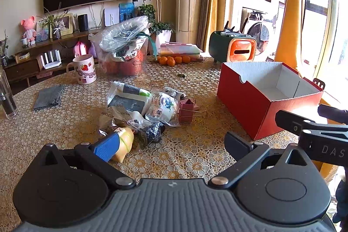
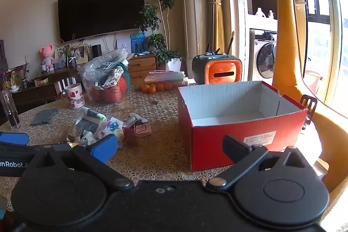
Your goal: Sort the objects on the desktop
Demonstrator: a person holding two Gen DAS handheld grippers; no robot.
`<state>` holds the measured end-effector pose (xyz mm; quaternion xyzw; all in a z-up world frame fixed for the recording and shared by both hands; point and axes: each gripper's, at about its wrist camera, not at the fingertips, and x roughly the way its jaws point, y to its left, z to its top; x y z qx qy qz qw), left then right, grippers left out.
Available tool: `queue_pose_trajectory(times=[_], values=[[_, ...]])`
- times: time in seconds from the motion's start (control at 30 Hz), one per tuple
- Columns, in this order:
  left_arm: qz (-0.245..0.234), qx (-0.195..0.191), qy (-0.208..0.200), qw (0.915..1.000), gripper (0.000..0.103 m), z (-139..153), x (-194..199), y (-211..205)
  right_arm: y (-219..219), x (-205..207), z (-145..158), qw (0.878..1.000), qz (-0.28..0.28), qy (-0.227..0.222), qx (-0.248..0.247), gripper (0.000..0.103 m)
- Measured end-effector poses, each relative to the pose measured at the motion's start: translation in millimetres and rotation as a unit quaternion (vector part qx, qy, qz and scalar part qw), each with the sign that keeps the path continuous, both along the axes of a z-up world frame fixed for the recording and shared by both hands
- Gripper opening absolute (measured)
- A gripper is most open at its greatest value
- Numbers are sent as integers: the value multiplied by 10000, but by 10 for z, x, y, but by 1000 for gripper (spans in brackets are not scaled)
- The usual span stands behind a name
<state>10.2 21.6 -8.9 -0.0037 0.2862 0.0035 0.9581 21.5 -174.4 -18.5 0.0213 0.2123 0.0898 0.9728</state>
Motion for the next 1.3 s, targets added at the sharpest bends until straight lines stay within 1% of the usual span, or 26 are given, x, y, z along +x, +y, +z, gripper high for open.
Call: queue_pose_trajectory(times=[0.07, 0.2, 0.33, 0.4, 0.47, 0.57, 0.67, 0.73, 0.83, 1.03, 1.1, 1.3], values=[[26, 36, 11, 10000, 103, -11, 35, 26, 34, 37, 3, 10000, 57, -45, -62, 103], [113, -178, 113, 9997, 103, -52, 143, 147, 111, 151, -15, 9997, 202, -28, -139, 103], [219, -248, 192, 9993, 103, -108, 263, 246, 182, 286, -38, 9990, 425, 23, -122, 103], [268, -406, 232, 9985, 103, -159, 324, 324, 219, 361, -51, 9985, 528, 55, -101, 103], [320, -539, 163, 9979, 103, -212, 358, 408, 258, 464, -65, 9977, 673, 104, -59, 103], [365, -323, 94, 9988, 103, -293, 423, 469, 331, 591, -101, 9960, 876, 159, -108, 103], [415, -154, 223, 9988, 103, -388, 513, 514, 416, 725, -156, 9947, 999, 197, -176, 103], [433, -231, 354, 9982, 103, -453, 579, 566, 458, 818, -200, 9935, 1081, 274, -218, 103], [448, -415, 396, 9974, 103, -537, 652, 651, 534, 965, -269, 9923, 1150, 350, -313, 103], [469, -232, 547, 9971, 103, -691, 790, 710, 688, 1258, -427, 9903, 1215, 441, -516, 100], [480, -192, 588, 9969, 102, -734, 820, 733, 732, 1359, -485, 9897, 1208, 491, -595, 97], [454, -38, 612, 9971, 102, -815, 888, 764, 841, 1628, -634, 9896, 1152, 653, -570, 96]])
